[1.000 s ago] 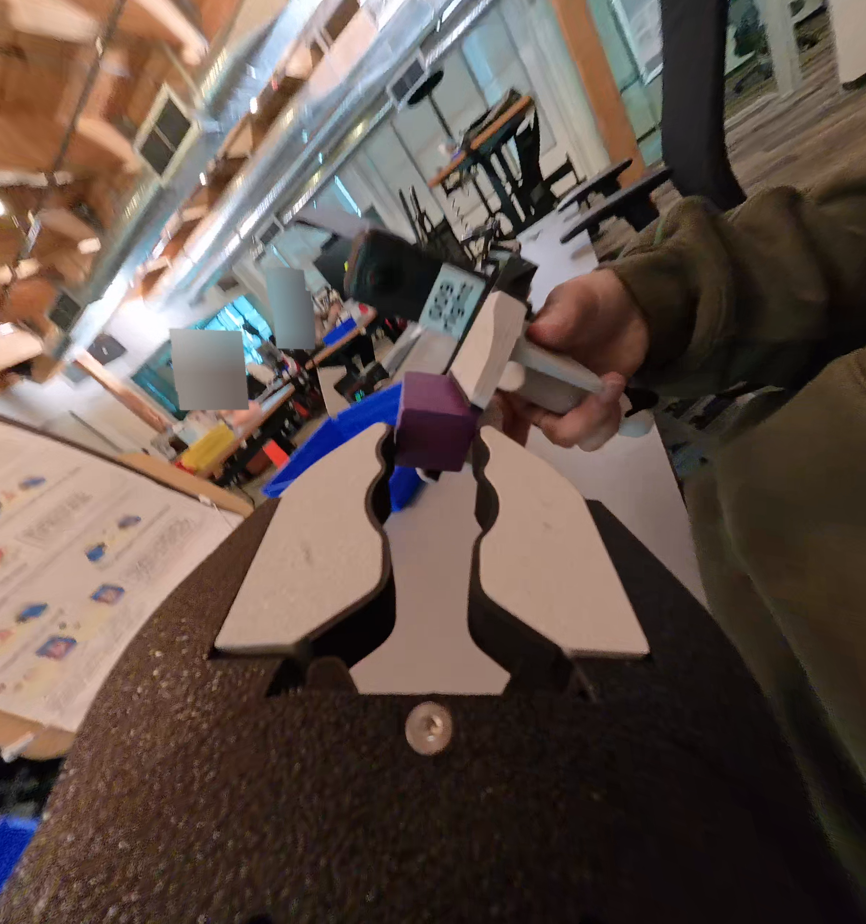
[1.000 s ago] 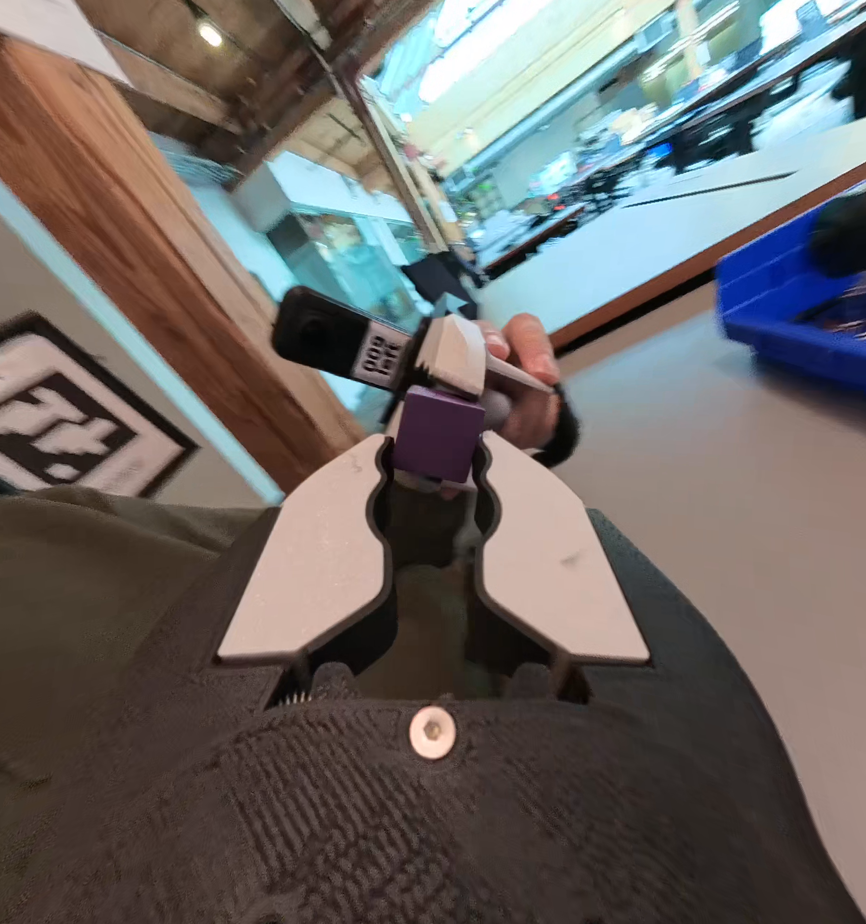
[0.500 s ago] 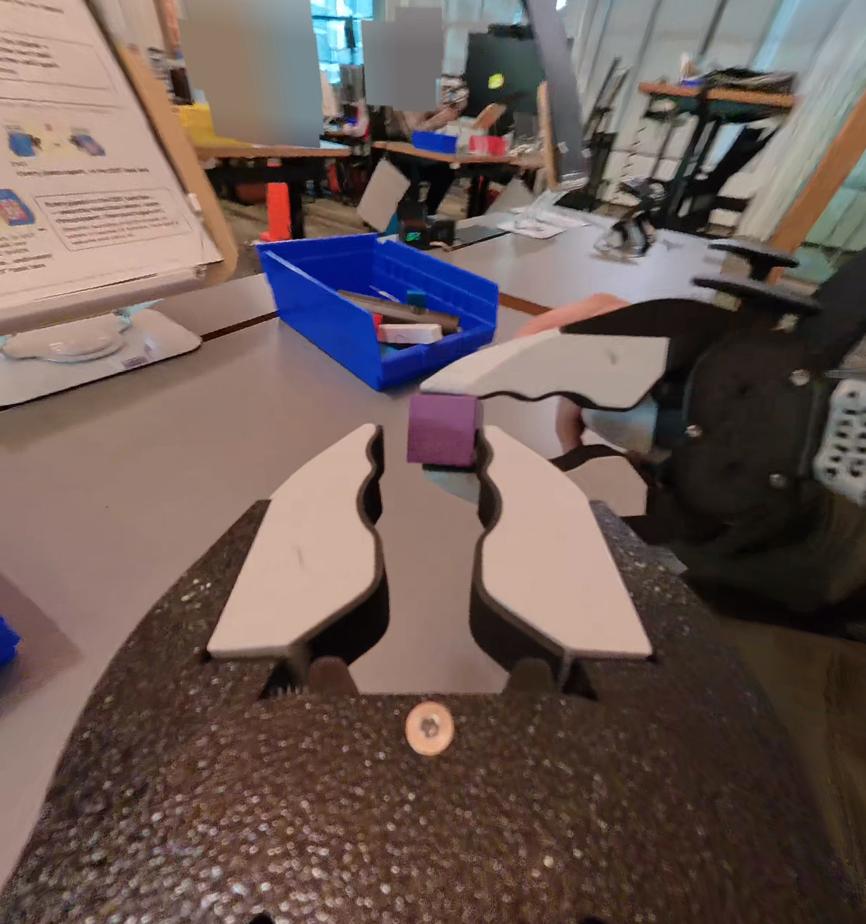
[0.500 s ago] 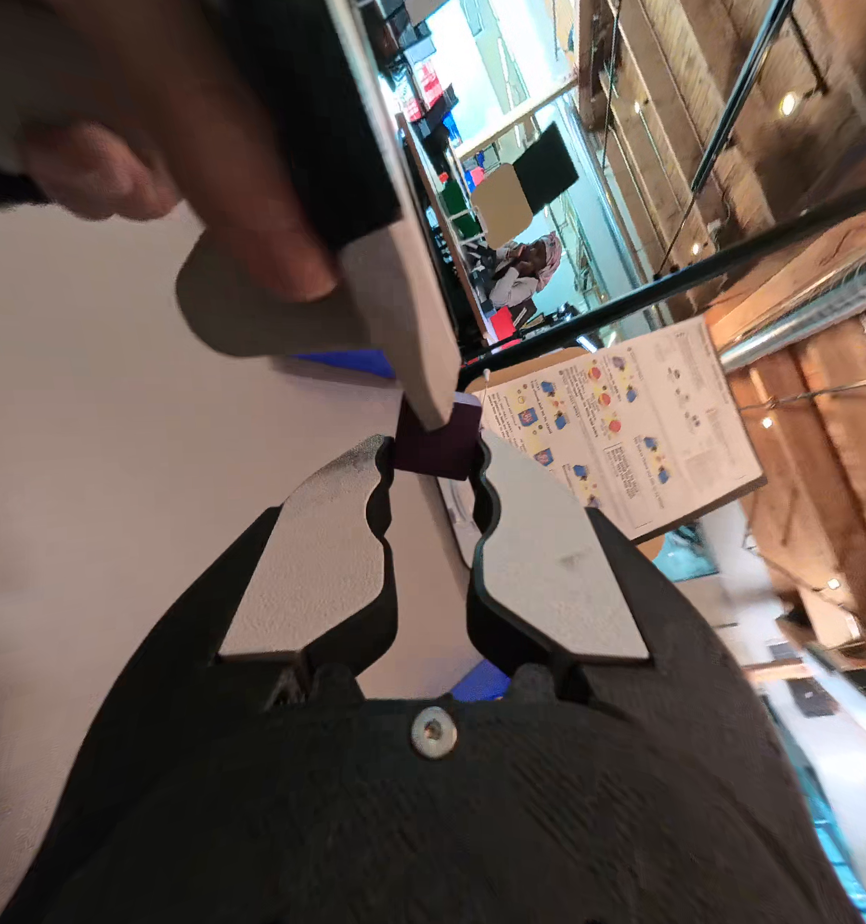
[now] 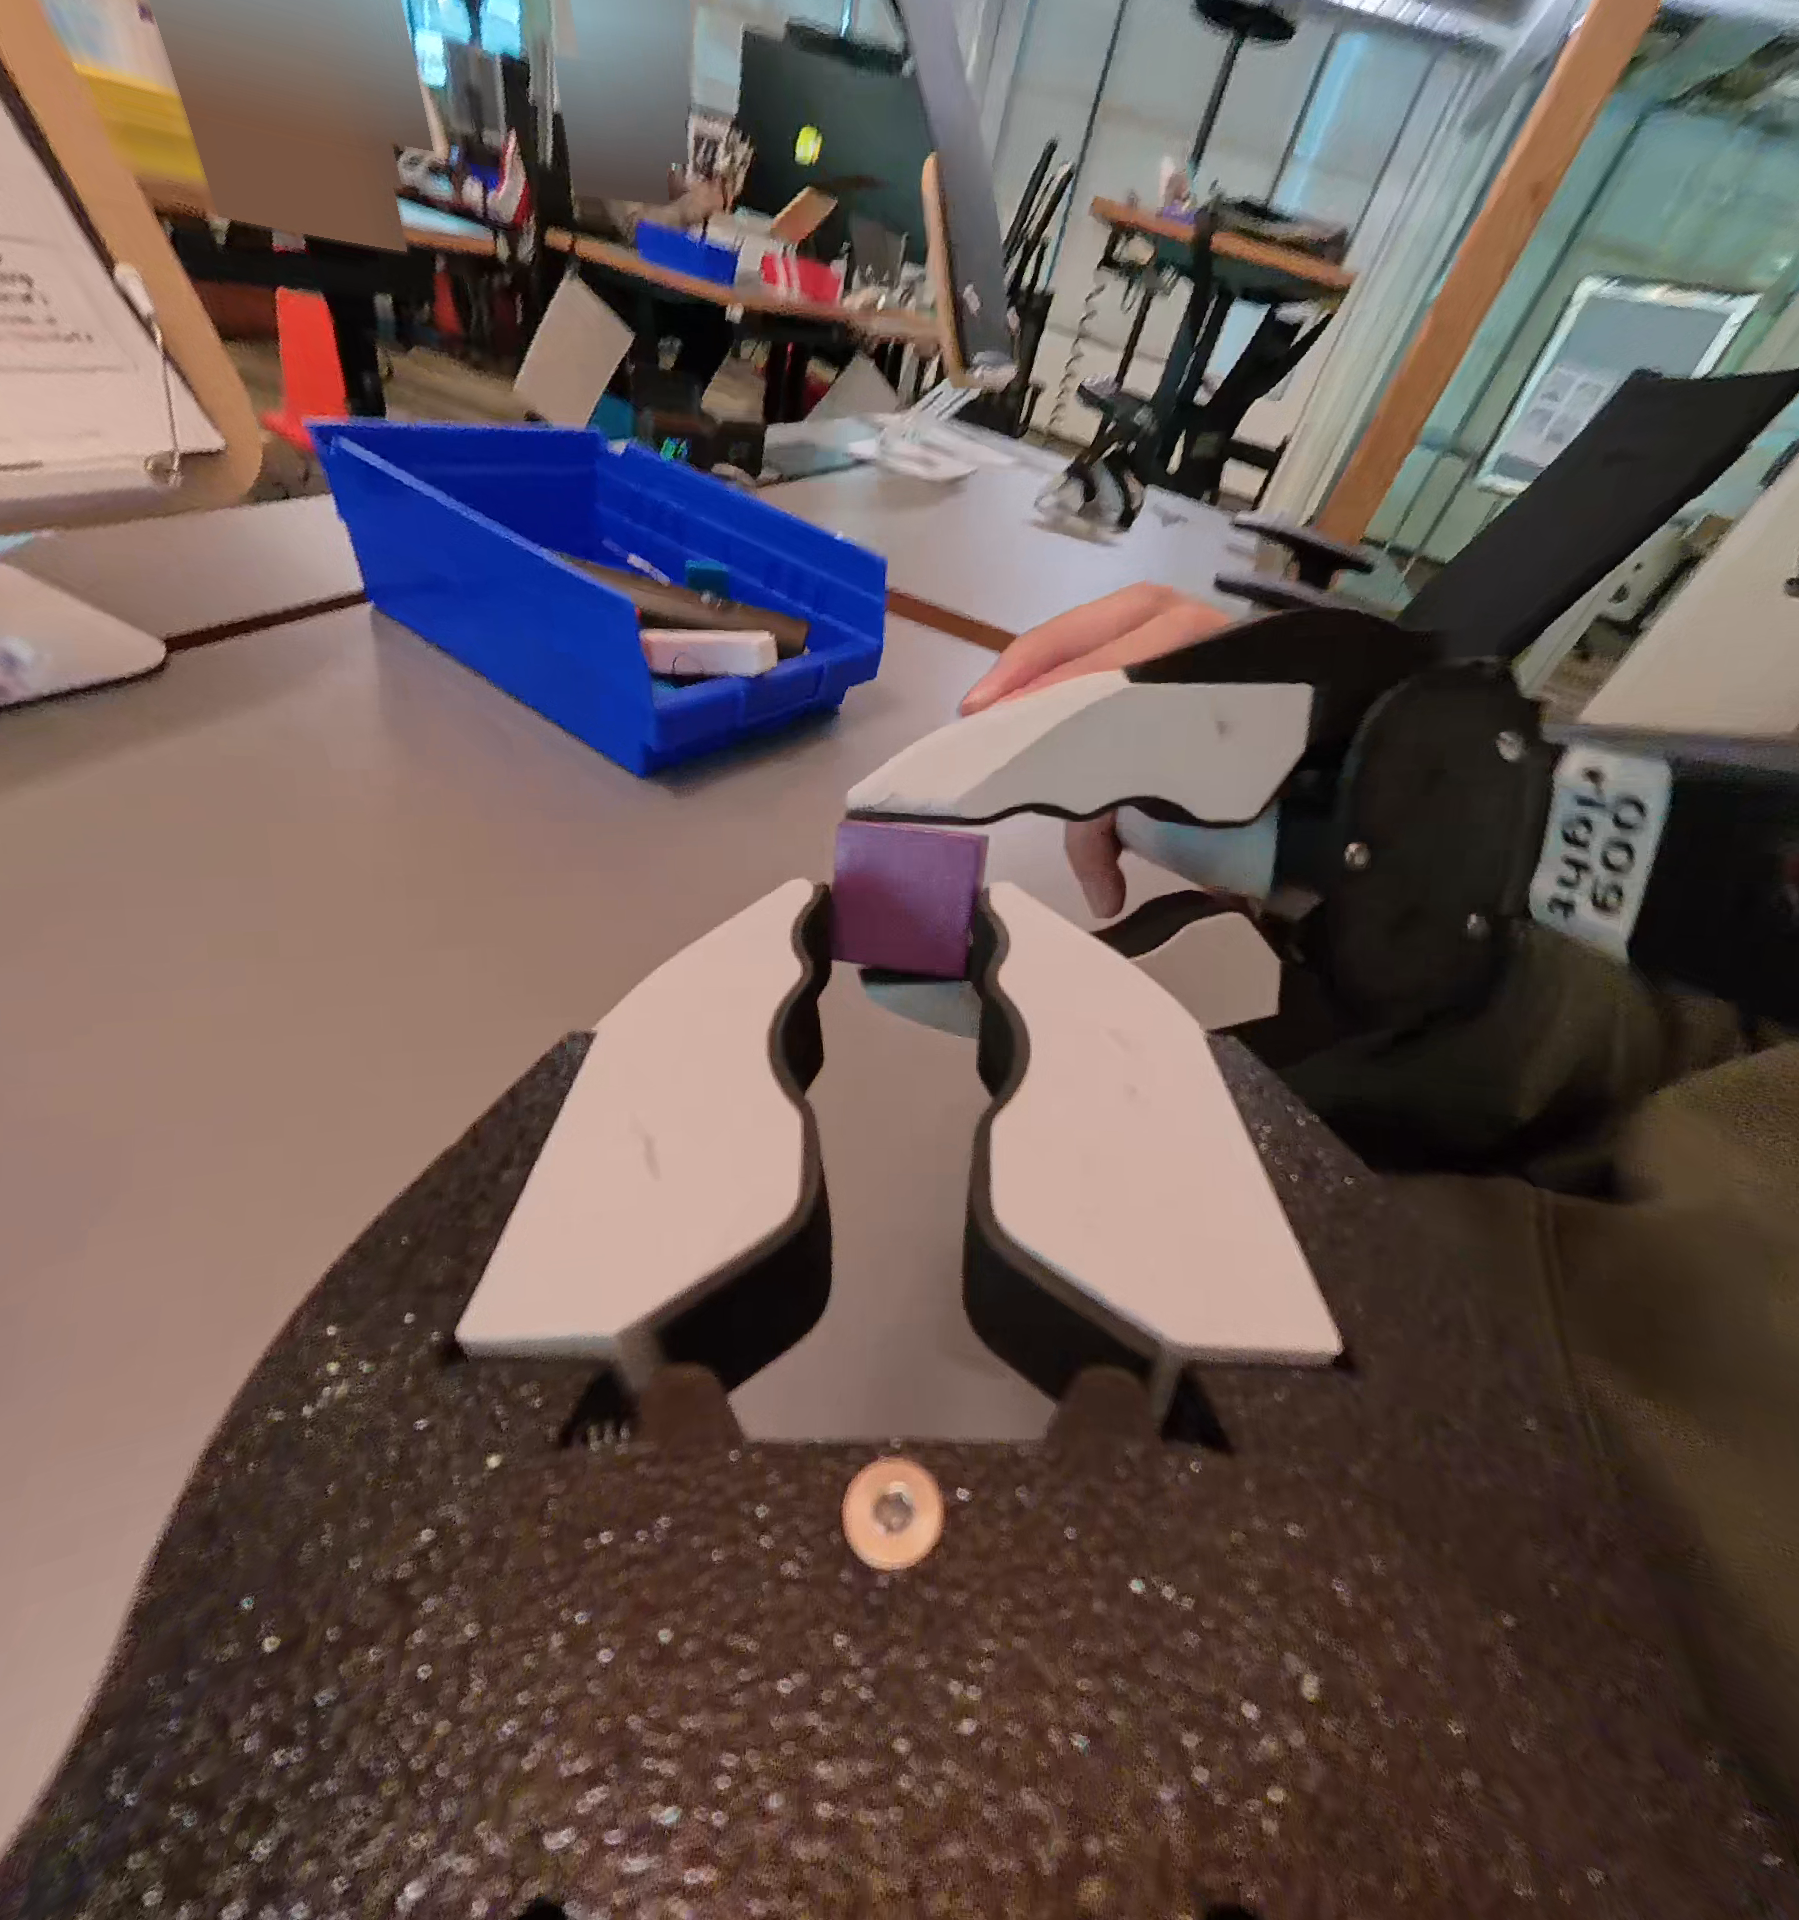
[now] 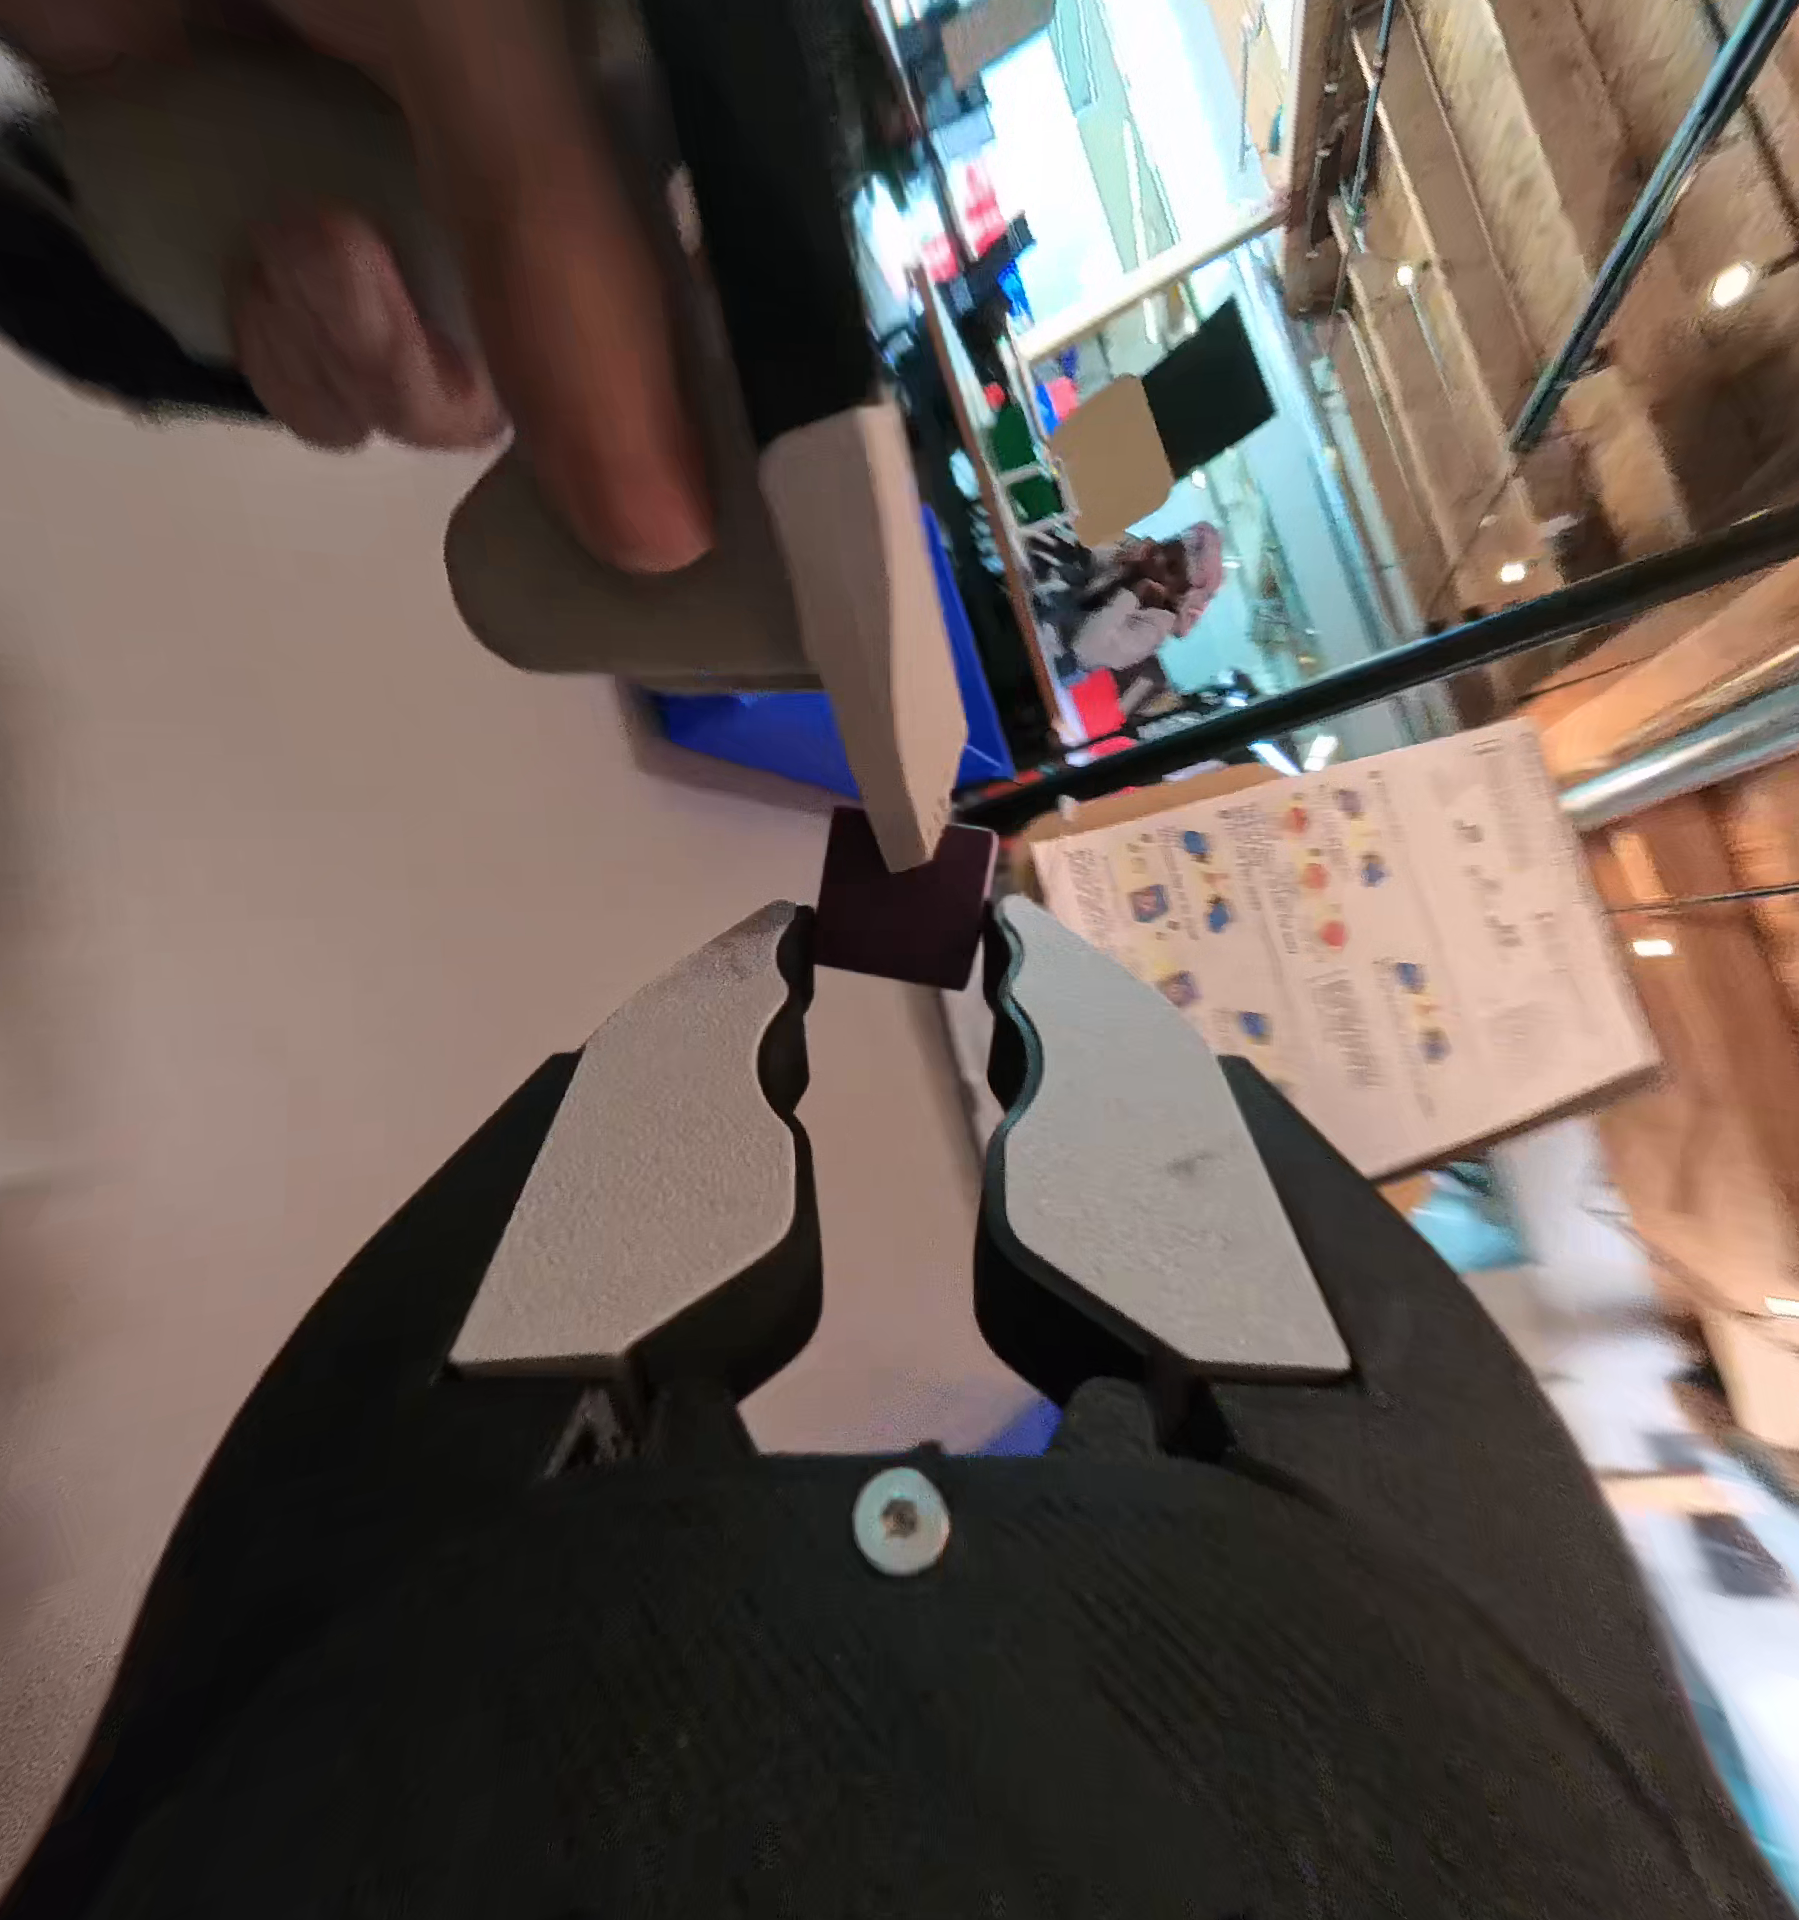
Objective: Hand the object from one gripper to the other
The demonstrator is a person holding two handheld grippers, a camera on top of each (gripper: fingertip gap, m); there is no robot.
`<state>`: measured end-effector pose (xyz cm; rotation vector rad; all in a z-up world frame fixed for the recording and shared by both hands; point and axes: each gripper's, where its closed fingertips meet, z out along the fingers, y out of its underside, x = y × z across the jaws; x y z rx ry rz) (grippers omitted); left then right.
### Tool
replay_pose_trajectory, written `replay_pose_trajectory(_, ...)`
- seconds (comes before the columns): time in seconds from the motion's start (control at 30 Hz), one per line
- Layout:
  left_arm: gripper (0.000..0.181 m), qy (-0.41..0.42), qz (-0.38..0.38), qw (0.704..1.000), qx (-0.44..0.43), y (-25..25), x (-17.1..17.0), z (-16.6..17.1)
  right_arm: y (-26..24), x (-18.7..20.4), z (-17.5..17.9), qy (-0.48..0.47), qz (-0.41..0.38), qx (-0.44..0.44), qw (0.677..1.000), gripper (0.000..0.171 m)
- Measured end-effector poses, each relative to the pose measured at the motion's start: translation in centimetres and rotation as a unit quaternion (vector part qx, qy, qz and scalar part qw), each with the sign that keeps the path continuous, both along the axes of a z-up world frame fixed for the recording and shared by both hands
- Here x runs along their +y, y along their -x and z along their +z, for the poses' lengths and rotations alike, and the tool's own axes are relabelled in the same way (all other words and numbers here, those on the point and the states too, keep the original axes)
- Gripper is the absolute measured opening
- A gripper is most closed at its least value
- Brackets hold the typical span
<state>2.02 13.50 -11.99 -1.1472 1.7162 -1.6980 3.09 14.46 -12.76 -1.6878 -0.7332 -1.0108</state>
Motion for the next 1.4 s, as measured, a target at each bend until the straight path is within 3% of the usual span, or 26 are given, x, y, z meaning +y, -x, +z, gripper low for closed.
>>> replay_pose_trajectory(0.03,0.025,0.005,-0.007,1.0,-0.018,0.1,0.0,0.2,0.3,-0.1,0.1,-0.003,0.02,0.047,0.999,0.033)
replay_pose_trajectory(0.1,0.025,0.009,-0.024,0.997,-0.069,0.4,0.2,0.8,0.4,-0.6,0.8,-0.02,0.053,0.172,0.983,0.039)
replay_pose_trajectory(0.17,0.025,0.018,-0.044,0.989,-0.141,1.2,0.4,2.4,0.7,-1.1,1.3,-0.026,0.096,0.348,0.932,0.056)
replay_pose_trajectory(0.23,0.025,0.029,-0.06,0.975,-0.211,2.2,0.5,3.9,1.8,-1.6,1.7,-0.011,0.147,0.537,0.83,0.073)
replay_pose_trajectory(0.3,0.025,0.018,-0.079,0.963,-0.256,3.2,0.1,4.2,3.2,-2.4,2.8,0.004,0.213,0.681,0.701,0.072)
replay_pose_trajectory(0.37,0.025,-0.013,-0.087,0.955,-0.283,3.7,-0.4,3.9,4.0,-2.7,3.7,0.009,0.258,0.759,0.598,0.064)
replay_pose_trajectory(0.4,0.025,-0.028,-0.093,0.951,-0.292,3.9,-0.8,3.7,4.4,-2.7,3.9,0.015,0.272,0.779,0.564,0.062)
replay_pose_trajectory(0.5,0.025,-0.06,-0.091,0.946,-0.305,3.7,-1.2,3.2,5.6,-2.3,3.5,0.042,0.291,0.797,0.528,0.057)
replay_pose_trajectory(0.57,0.025,-0.073,-0.08,0.947,-0.303,3.3,-1.1,3.0,5.5,-1.9,3.1,0.034,0.292,0.784,0.547,0.032)
replay_pose_trajectory(0.67,0.026,-0.119,-0.055,0.951,-0.28,2.4,-0.7,1.9,4.4,-1.4,2.4,0.018,0.259,0.755,0.602,0.031)
replay_pose_trajectory(0.73,0.028,-0.15,-0.042,0.958,-0.243,1.7,-0.4,0.7,3.2,-1.1,1.6,0.005,0.219,0.695,0.685,0.031)
replay_pose_trajectory(0.83,0.042,-0.14,-0.02,0.967,-0.212,1.3,-0.1,0.9,0.5,-1.0,1.2,-0.04,0.129,0.527,0.839,0.031)
replay_pose_trajectory(0.9,0.042,-0.109,0.011,0.976,-0.187,0.9,0.5,1.8,0.0,-1.2,1.8,-0.06,0.098,0.394,0.912,0.031)
replay_pose_trajectory(0.97,0.041,-0.074,0.054,0.986,-0.137,0.2,1.2,2.3,-0.8,-1.3,2.3,-0.079,0.046,0.258,0.962,0.031)
replay_pose_trajectory(1.07,0.044,-0.042,0.075,0.994,-0.065,-0.1,1.0,2.0,-0.9,-1.3,2.2,-0.067,0.002,0.074,0.995,0.031)
replay_pose_trajectory(1.2,0.049,-0.007,0.037,0.999,-0.005,0.2,-0.3,1.2,-0.3,-1.0,1.9,-0.055,-0.007,-0.075,0.996,0.03)
replay_pose_trajectory(1.33,0.046,0.031,0.009,0.999,0.012,0.3,-0.8,1.0,0.5,-0.7,1.7,-0.054,0.006,-0.111,0.992,0.03)
replay_pose_trajectory(1.4,0.027,0.024,-0.003,1.0,0.013,0.4,-0.8,0.7,0.6,-0.7,1.9,-0.057,0.009,-0.093,0.994,0.03)
